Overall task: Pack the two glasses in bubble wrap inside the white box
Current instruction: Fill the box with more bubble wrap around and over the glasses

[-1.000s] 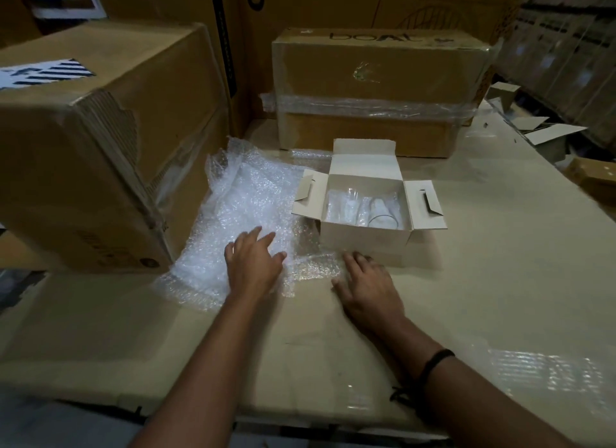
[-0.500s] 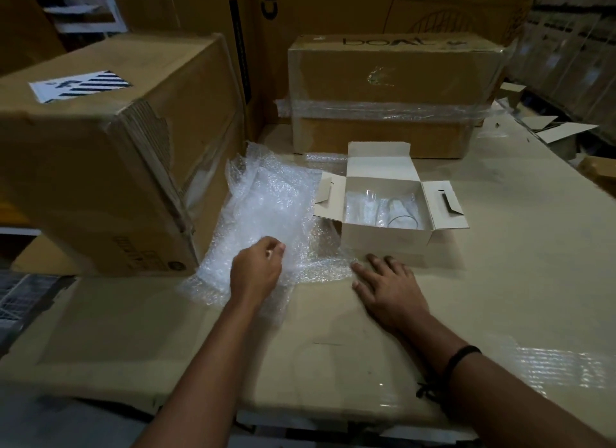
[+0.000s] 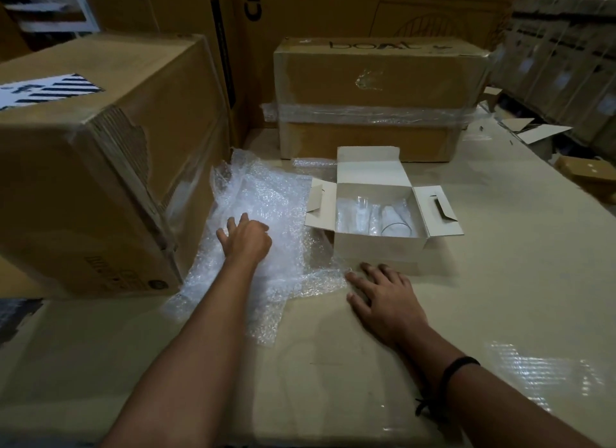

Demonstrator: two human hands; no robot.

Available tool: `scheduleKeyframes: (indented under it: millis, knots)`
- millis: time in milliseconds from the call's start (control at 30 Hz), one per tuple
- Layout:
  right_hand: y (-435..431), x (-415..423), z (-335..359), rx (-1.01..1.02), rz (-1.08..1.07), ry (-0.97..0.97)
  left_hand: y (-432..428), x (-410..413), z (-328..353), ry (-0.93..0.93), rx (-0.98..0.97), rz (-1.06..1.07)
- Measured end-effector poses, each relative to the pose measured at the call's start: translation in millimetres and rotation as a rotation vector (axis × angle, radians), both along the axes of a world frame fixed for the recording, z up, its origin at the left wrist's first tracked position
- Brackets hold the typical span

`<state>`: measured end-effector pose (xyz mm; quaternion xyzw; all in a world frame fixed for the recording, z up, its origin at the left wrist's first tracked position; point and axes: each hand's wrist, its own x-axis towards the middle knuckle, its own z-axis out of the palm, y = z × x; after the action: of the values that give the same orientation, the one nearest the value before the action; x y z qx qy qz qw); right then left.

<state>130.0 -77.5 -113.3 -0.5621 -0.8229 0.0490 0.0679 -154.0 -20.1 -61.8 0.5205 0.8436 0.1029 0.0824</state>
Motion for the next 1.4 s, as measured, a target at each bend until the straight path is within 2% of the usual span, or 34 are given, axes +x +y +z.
scheduleKeyframes:
  millis: [100,267,333,467,600,733,767,833,900,967,1000,1133,1233,1333,1400]
  knots:
    - [1.8,0.4,-2.7,0.019,-0.001,0.040,6.6,-6.0,4.3,-0.039,0.116,0.062]
    - [2.3,0.9,-3.6,0.033,-0.005,0.032,-20.6,-0.4,18.4,-0.112,0.612,0.046]
    - [2.4,1.0,-3.6,0.032,-0.009,0.028,-40.1,7.8,22.7,-0.101,0.722,0.006]
    - [1.9,0.3,-1.2,0.030,-0.006,0.010,-90.4,31.9,20.8,-0.122,0.763,-0.018]
    - [0.9,0.1,1.8,-0.013,-0.024,0.019,-139.4,60.5,-2.5,-0.058,0.668,-0.170]
    - [0.1,1.3,4.3,-0.033,0.015,0.058,-174.0,84.3,-21.6,-0.009,0.594,-0.232]
    - [0.5,3.4,6.8,-0.047,0.039,0.117,-180.5,89.3,-24.7,0.015,0.602,-0.272]
    - [-0.1,7.8,12.2,-0.069,0.037,0.452,-189.7,96.5,-31.4,0.078,0.616,-0.350]
    - [-7.8,9.5,23.8,-0.111,-0.108,0.859,-195.7,101.3,-33.9,0.099,0.612,-0.395]
    - [-15.5,7.0,41.1,-0.235,-0.239,1.045,-197.8,106.8,-35.8,0.115,0.609,-0.418]
    - [-17.9,5.1,51.2,-0.326,-0.247,1.023,-198.1,110.4,-36.0,0.121,0.603,-0.444]
    - [-15.1,5.3,84.8,-0.682,-0.108,0.727,-198.8,132.0,-32.8,0.084,0.573,-0.585]
    - [-9.5,15.0,101.7,-0.664,-0.042,0.682,-199.0,150.0,-27.1,0.033,0.586,-0.615]
    - [1.0,39.5,107.9,-0.560,-0.087,0.670,-198.2,160.2,-25.6,-0.008,0.611,-0.679]
    - [10.3,63.4,104.1,-0.519,-0.122,0.590,-193.6,164.0,-27.0,-0.049,0.639,-0.692]
